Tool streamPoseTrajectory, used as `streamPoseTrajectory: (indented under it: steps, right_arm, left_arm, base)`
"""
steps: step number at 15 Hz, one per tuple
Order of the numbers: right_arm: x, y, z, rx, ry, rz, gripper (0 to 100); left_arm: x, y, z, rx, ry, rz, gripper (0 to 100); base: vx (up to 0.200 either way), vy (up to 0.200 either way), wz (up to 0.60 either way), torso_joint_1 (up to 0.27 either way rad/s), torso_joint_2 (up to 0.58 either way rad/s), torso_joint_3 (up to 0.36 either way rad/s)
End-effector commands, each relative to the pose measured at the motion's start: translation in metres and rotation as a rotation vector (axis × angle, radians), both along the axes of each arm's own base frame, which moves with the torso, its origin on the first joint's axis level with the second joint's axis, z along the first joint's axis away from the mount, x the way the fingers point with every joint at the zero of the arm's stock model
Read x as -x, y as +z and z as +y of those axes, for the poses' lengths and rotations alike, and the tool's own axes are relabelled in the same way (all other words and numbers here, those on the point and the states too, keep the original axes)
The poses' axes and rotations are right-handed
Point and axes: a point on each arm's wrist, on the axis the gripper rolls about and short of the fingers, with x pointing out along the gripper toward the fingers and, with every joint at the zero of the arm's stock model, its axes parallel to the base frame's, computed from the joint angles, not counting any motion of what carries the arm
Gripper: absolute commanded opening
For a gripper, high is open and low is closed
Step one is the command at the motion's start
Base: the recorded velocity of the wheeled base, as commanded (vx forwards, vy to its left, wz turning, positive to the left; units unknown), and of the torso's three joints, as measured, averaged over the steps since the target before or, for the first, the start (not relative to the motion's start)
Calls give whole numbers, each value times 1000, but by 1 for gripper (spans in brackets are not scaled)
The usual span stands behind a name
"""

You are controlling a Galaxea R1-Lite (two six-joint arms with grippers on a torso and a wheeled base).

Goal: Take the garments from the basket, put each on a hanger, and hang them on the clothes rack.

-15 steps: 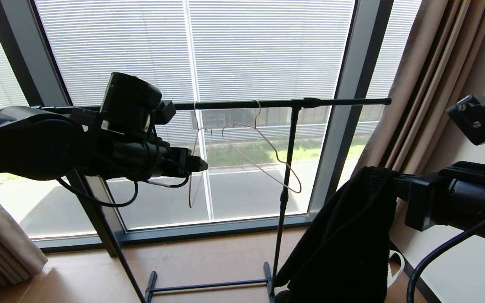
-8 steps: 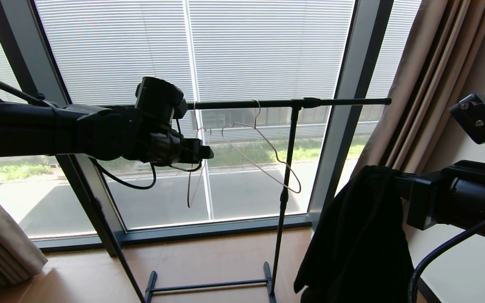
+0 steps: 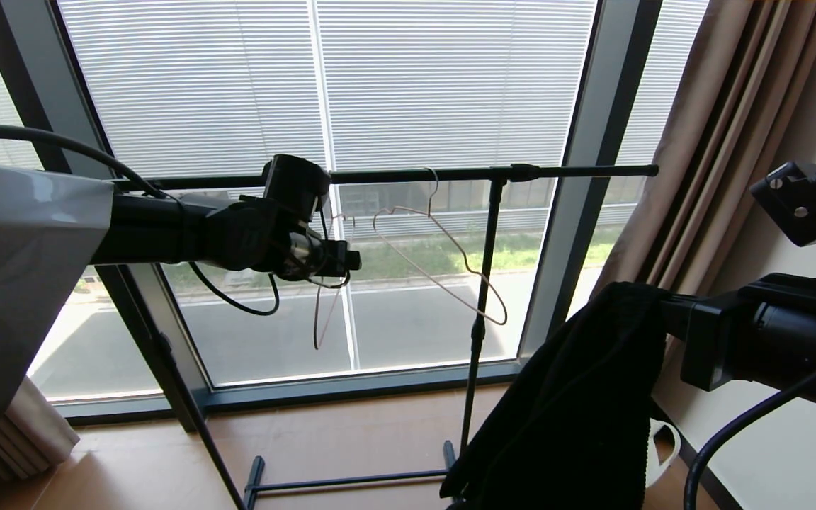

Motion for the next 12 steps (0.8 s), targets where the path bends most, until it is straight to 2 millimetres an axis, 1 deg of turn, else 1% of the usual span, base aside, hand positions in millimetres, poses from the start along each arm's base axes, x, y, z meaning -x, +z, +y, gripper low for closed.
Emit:
streamPoseTrajectory:
  steps: [1,3,10,12]
  right_arm:
    - [-1,-1,1,4,0,5,0]
    - [-1,-2,1,5,0,6,0]
    - [-1,-4,1,10,0,12,0]
    - [-1,-4,1,10,1,12,0]
  left_arm:
    - [-5,-9,0,-7,6,17,100]
    - [-7,-10,3,-7,14,18,100]
    - [-11,-22,2,-17,14,42,100]
    - [-12,-23,1,-14,14,35,100]
  base:
    - [0,0,0,0,0,0]
    - [0,0,0,0,0,0]
    - [0,0,0,0,0,0]
    - [0,0,0,0,0,0]
